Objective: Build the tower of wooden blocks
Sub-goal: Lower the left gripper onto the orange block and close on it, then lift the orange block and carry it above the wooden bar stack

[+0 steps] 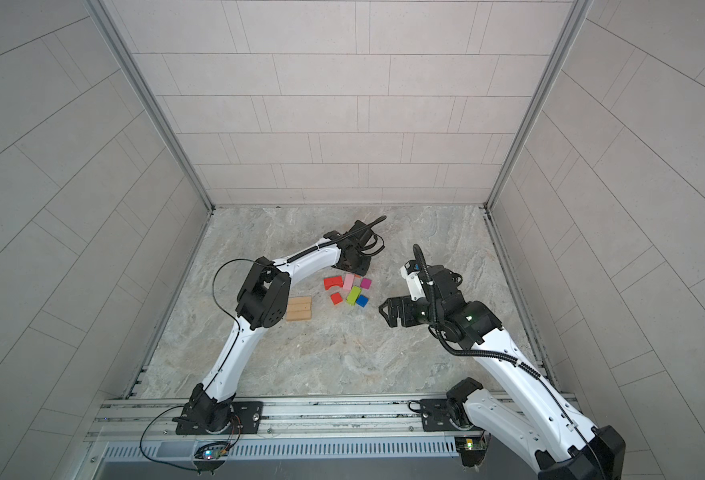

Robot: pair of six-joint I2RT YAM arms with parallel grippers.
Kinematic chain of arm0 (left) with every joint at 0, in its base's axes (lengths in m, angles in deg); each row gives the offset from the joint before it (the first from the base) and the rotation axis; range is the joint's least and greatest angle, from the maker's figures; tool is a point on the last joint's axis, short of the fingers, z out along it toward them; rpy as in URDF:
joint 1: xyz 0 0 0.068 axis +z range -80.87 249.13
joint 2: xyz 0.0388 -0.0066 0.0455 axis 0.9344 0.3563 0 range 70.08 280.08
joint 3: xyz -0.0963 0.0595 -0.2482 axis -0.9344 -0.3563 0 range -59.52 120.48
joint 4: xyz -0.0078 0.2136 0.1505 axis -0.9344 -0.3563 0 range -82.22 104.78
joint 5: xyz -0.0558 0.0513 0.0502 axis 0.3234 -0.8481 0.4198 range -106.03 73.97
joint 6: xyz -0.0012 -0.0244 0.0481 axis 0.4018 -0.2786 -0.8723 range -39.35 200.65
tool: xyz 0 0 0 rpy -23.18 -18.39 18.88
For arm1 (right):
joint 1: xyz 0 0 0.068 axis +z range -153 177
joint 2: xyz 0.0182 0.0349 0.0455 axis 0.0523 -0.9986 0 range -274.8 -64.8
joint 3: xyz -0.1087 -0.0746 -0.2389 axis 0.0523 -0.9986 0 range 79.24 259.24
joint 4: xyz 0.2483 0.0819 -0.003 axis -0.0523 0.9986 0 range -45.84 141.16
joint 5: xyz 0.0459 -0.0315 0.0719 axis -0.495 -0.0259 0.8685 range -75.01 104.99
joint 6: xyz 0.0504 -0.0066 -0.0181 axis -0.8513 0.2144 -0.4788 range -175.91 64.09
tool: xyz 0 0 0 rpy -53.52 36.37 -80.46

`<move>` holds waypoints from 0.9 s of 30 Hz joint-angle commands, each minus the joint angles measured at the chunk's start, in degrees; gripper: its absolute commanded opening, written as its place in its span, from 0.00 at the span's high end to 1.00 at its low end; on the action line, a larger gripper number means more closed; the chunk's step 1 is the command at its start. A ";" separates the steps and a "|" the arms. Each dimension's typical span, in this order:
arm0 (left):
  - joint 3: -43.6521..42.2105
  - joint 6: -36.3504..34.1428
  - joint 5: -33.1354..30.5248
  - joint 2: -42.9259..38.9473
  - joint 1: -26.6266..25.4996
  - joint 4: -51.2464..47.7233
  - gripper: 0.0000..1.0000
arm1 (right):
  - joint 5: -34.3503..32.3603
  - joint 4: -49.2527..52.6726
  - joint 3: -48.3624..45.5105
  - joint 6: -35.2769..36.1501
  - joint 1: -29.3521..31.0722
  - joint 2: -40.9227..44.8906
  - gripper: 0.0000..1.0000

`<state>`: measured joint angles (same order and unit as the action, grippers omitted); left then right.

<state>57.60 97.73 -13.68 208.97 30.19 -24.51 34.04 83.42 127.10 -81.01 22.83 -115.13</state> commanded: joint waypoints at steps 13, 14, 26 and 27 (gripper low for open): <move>1.88 0.08 -0.07 -3.46 0.17 -2.08 0.73 | -0.63 1.48 1.10 1.06 -0.07 -0.22 0.01; 1.88 0.21 0.17 -3.90 0.37 -2.43 0.73 | -0.66 1.44 1.12 1.09 -0.07 -0.16 0.01; -5.10 2.95 1.98 -13.35 3.23 -4.62 0.76 | -1.78 0.66 -0.26 1.37 -0.07 0.34 0.01; -6.37 3.20 1.96 -14.58 3.24 -4.32 0.76 | -1.80 0.39 -0.38 1.30 -0.08 0.30 0.01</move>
<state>53.53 99.77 -11.52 199.16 32.99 -28.51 33.17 83.84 127.12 -80.16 22.83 -115.39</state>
